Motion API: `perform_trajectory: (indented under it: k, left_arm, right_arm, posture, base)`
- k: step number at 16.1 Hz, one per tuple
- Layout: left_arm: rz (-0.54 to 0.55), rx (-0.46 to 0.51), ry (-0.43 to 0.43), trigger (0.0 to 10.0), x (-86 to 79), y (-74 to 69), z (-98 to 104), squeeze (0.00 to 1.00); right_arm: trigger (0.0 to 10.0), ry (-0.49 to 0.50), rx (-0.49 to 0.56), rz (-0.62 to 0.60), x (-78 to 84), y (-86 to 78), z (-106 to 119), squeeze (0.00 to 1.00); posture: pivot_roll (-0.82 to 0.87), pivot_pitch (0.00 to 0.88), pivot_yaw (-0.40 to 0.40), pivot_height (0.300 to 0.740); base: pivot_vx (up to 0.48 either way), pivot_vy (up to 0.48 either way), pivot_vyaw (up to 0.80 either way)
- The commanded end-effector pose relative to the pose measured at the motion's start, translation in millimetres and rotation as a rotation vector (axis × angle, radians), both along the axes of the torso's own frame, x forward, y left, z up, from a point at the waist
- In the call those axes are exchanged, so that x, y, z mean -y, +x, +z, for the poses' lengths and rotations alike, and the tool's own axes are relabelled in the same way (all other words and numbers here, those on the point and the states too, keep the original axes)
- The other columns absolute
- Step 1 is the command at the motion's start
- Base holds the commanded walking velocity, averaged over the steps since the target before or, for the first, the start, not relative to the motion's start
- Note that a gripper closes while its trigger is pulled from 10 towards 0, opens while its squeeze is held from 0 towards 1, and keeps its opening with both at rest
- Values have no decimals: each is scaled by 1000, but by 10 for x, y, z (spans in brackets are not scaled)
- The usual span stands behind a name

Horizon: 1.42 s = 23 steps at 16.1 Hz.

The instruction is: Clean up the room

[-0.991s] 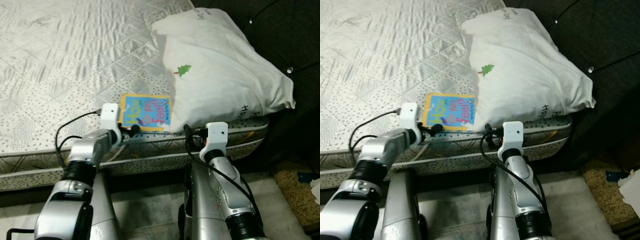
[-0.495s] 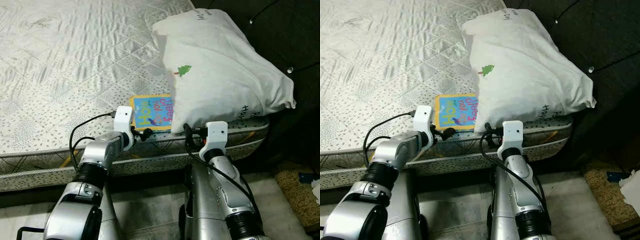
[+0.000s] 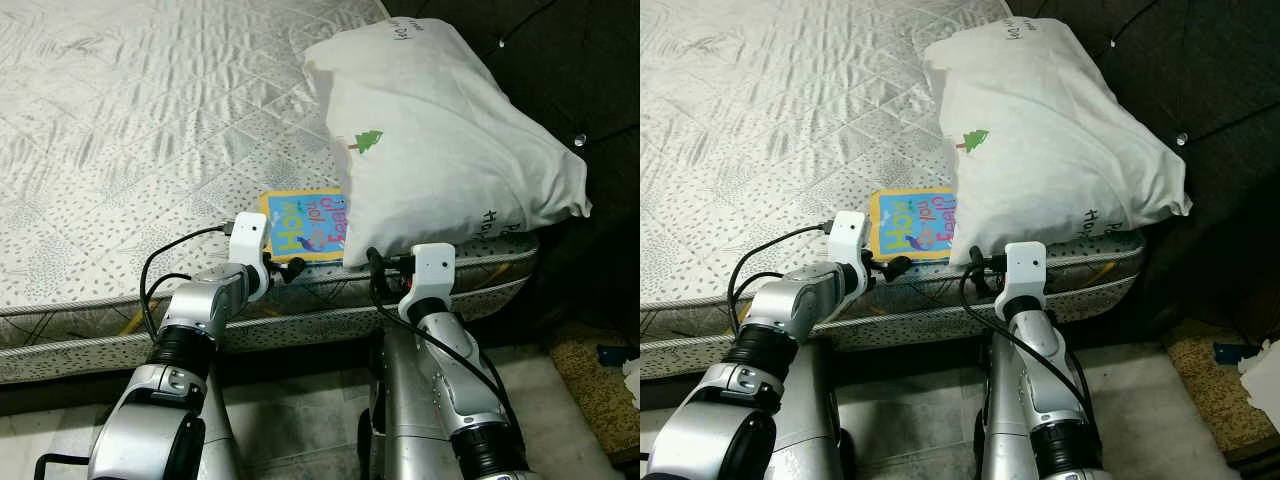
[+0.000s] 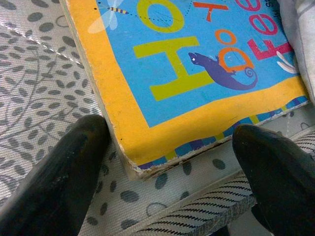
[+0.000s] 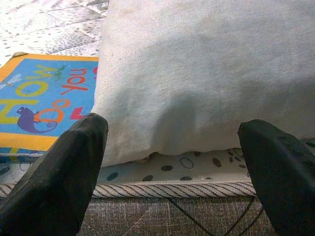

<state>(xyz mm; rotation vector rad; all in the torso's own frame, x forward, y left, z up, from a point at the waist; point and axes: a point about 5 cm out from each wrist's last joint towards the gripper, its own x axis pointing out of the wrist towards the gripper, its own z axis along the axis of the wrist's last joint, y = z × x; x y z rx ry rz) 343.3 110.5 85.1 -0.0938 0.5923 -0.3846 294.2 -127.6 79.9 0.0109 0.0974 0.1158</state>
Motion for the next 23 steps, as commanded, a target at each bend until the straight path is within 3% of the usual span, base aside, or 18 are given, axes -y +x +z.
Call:
perform_trajectory:
  k: [1, 2, 3, 4, 5, 10, 12, 14, 16, 19, 23]
  left_arm:
    - [-21, -2, -6, 10000, 29, -18, -2, 1000]
    - [-21, -2, -6, 10000, 29, -19, -2, 1000]
    - [30, 41, 38, 10000, -156, -108, 35, 0]
    - [104, 83, 114, 10000, -465, -310, 78, 0]
    - [123, 83, 138, 10000, -562, -433, 80, 0]
    - [257, 101, 151, 10000, -703, -639, -11, 0]
    - [279, 133, 183, 10000, -727, -632, 21, 0]
    - [342, 276, 251, 10000, -790, -602, 134, 0]
    - [375, 464, 460, 10000, -887, -575, 216, 0]
    - [398, 547, 518, 10000, -876, -540, 256, 0]
    - [397, 631, 475, 10000, -804, -415, 271, 0]
  right_arm:
    - [10000, 7, 1, -10, 20, 10, -4, 0]
    - [10000, 7, 1, -10, 20, 10, -4, 0]
    - [10000, 8, 0, -11, 28, 10, -6, 0]
    - [10000, 7, 0, -11, 39, 25, -9, 0]
    - [10000, 6, 2, -11, 42, 37, -7, 0]
    - [10000, 6, 24, -1, 35, 123, 42, 0]
    - [10000, 6, 34, 1, 40, 163, 67, 0]
    - [10000, 9, 59, 1, 59, 214, 119, 0]
    - [10000, 10, 77, -1, 71, 298, 167, 0]
    - [10000, 0, 98, 6, 62, 398, 230, 0]
    - [10000, 45, 146, 10, 27, 499, 344, 0]
  posture:
    - [27, 52, -14, 482]
    - [27, 52, -14, 482]
    - [35, 52, -15, 482]
    - [40, 44, -15, 482]
    - [44, 41, -15, 482]
    - [58, 9, -21, 482]
    - [60, 0, -21, 482]
    - [62, 0, -19, 482]
    - [59, 0, -13, 482]
    - [65, 0, -9, 482]
    - [64, 0, 0, 482]
  base:
    - [0, 0, 0]
    - [0, 0, 0]
    - [0, 0, 0]
    - [0, 0, 0]
    - [0, 0, 0]
    - [0, 0, 0]
    - [0, 0, 0]
    - [0, 0, 0]
    - [0, 0, 0]
    - [0, 0, 0]
    - [0, 0, 0]
